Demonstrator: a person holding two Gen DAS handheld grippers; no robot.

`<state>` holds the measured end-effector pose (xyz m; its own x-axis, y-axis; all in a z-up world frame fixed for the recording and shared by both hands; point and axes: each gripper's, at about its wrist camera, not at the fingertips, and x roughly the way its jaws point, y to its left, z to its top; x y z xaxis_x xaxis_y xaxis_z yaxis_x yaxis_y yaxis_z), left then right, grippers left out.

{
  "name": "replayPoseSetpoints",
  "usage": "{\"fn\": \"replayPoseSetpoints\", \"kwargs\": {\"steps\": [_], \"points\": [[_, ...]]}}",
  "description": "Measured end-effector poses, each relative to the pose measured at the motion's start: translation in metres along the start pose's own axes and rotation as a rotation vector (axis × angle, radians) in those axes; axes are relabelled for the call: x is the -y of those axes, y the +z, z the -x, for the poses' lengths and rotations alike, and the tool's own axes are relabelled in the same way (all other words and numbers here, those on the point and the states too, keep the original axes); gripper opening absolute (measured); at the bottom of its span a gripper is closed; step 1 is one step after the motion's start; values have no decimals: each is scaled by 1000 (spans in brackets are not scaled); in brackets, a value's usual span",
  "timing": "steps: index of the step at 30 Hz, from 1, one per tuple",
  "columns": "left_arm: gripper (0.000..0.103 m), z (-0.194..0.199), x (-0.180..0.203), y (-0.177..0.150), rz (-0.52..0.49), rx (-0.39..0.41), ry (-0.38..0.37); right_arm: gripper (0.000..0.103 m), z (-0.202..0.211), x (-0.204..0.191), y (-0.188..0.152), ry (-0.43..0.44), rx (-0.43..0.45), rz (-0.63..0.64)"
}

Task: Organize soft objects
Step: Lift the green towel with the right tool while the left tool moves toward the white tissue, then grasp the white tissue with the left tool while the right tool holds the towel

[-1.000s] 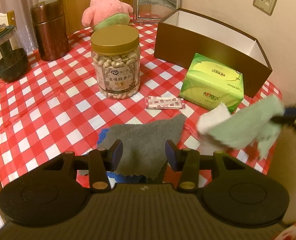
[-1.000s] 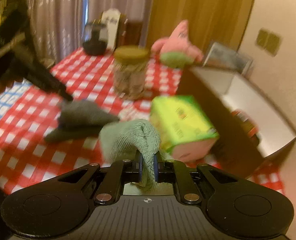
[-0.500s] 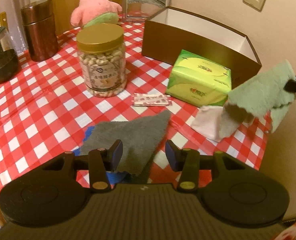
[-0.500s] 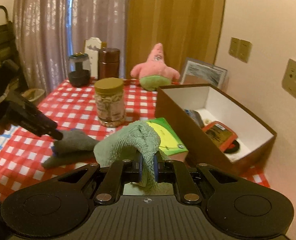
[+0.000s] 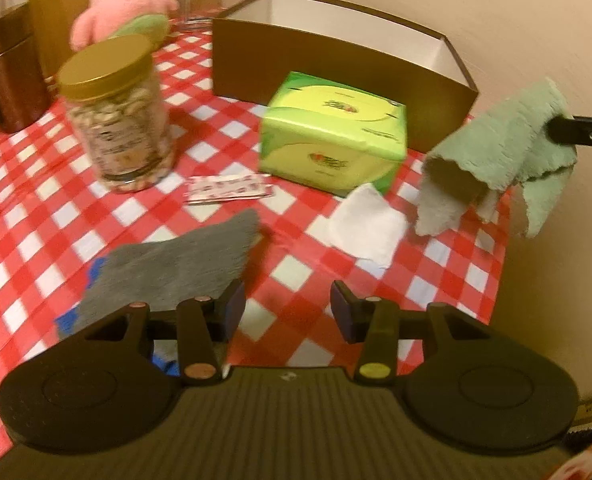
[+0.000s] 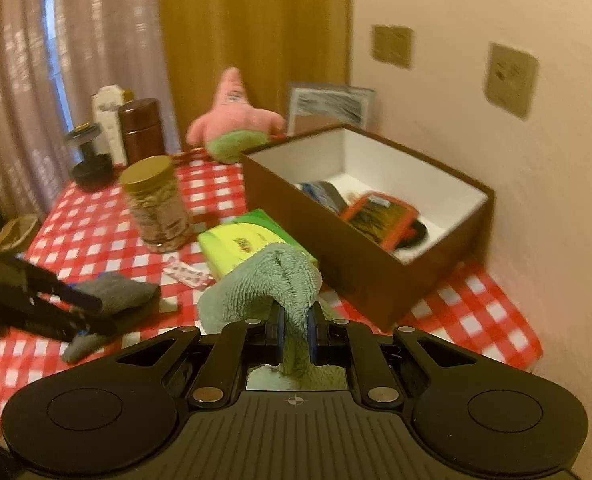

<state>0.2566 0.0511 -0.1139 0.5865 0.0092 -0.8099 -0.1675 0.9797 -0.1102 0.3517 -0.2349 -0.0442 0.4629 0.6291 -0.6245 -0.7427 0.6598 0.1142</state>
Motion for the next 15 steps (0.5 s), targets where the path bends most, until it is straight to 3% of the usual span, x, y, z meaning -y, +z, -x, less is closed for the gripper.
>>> {"fn": "replayPoseSetpoints", "kwargs": {"steps": [10,15], "points": [[45,-35,35,13,-89,-19,-57,11,-2,31,3,-74,-33,-211],[52,-54,47,22,-117,-23,-66,11,-6,42,1,-91,-41,-255]]}}
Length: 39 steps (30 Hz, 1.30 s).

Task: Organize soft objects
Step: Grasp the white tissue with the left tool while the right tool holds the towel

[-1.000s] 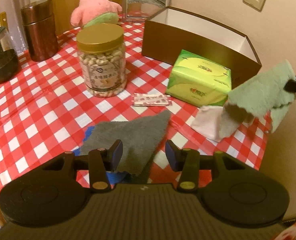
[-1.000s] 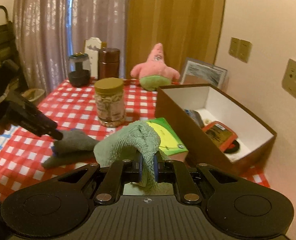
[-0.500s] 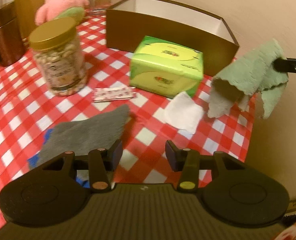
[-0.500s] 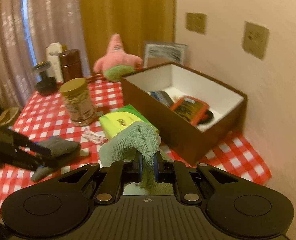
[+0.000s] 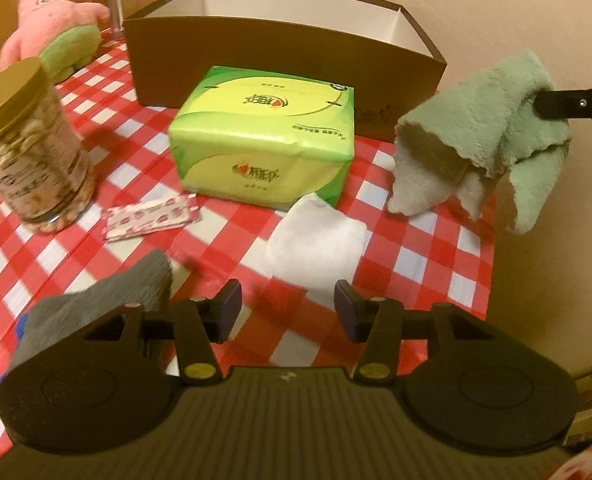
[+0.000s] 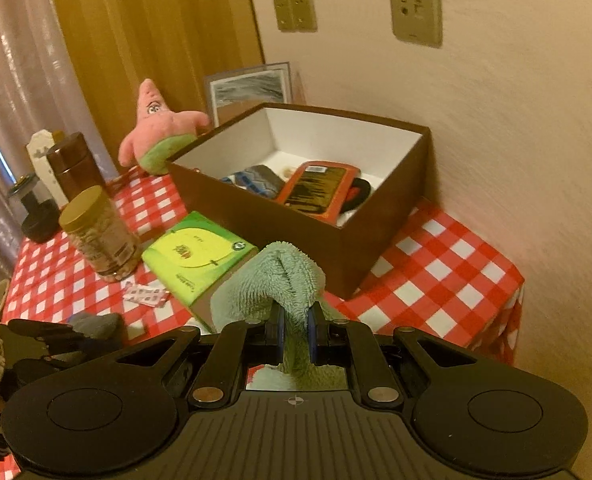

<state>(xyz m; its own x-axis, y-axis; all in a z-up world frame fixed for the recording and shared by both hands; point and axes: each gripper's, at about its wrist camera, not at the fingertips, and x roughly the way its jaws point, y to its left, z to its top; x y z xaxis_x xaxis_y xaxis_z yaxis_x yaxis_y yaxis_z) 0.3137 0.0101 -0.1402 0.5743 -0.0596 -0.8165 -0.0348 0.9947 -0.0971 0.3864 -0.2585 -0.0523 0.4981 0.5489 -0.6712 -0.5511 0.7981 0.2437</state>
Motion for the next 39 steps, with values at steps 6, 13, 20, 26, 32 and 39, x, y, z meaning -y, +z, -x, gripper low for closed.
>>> {"fn": "replayPoseSetpoints", "kwargs": {"steps": [6,13,20,26,32,39], "points": [[57,-25,5,11,-38,-2,5,11,-12,10,0,-2,-10,-47],[57,-52,6,21,-67,-23,24,11,-19,20,2,-4,-9,-65],[51,-70,5,27,-65,-39,31,11,-21,27,1,-3,-15,-79],[21,-74,6,31,-83,-29,22,11,-21,28,0,-3,-20,-82],[3,-70,8,29,-102,-34,-19,11,-20,28,1,-2,-21,-81],[3,-44,7,15,-161,-27,27,11,-17,27,-3,-5,-20,-83]]}}
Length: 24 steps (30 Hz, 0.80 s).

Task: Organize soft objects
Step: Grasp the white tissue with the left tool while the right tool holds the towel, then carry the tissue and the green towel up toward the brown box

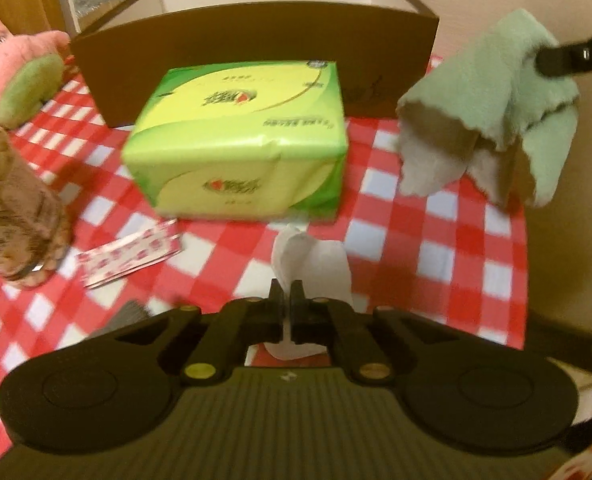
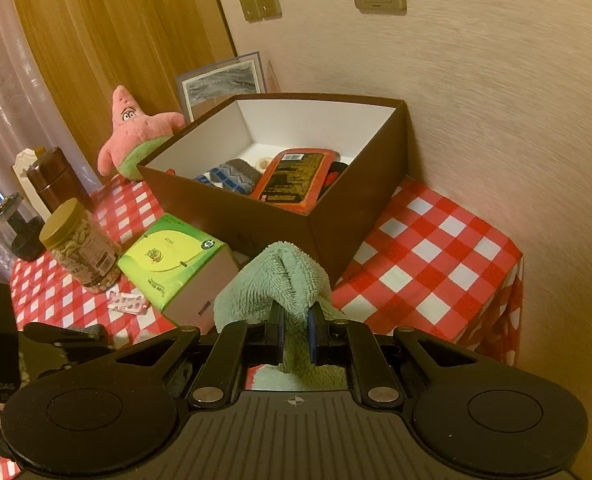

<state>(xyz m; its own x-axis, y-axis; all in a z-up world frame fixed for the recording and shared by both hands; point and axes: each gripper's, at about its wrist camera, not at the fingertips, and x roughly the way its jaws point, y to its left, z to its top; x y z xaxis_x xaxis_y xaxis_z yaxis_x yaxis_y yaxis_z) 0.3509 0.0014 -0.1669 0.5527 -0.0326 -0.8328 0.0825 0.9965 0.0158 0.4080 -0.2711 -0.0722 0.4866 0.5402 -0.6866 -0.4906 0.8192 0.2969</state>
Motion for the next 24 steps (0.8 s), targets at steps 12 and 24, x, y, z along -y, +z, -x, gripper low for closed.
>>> {"fn": "replayPoseSetpoints", "kwargs": {"steps": [12,24], "points": [[30,-1,27,-15,-49,-41,51,11,2,-10,-6,13,-8,9],[13,-5,36,-12,-45,-20,27,11,4,-11,-12,23,-10,7]]}}
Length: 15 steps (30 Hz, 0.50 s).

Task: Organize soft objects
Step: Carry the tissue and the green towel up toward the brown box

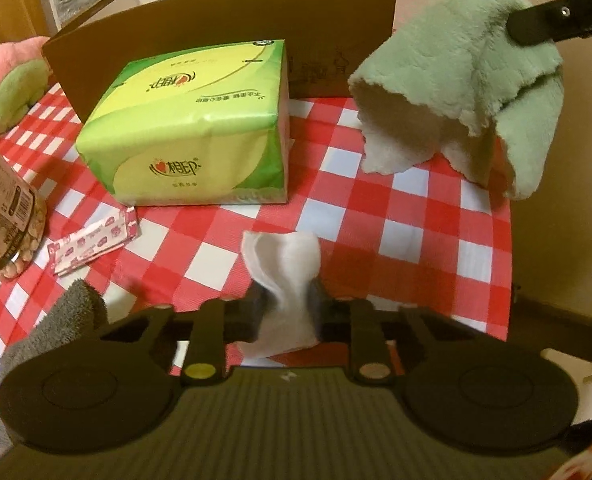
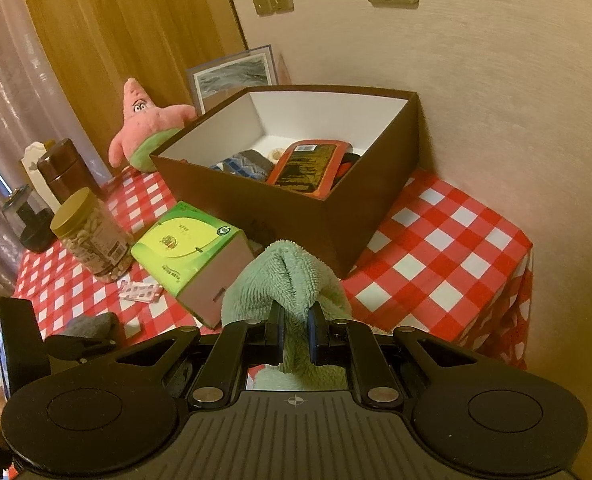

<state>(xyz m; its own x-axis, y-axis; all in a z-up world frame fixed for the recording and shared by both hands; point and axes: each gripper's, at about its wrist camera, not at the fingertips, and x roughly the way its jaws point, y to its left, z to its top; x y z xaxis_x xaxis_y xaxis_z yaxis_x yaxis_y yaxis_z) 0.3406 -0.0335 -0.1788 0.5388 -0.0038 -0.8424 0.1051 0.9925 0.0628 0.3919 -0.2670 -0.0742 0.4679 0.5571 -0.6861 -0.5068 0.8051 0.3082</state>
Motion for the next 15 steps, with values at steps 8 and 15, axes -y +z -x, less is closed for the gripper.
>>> {"fn": "replayPoseSetpoints", "kwargs": {"steps": [8,15], "points": [[5,0,-6,-1,1,-6,19,11,1,-1,0,2,-1,3],[5,8,-10,-3,14,-4,35,11,2,-6,2,8,4,11]]}}
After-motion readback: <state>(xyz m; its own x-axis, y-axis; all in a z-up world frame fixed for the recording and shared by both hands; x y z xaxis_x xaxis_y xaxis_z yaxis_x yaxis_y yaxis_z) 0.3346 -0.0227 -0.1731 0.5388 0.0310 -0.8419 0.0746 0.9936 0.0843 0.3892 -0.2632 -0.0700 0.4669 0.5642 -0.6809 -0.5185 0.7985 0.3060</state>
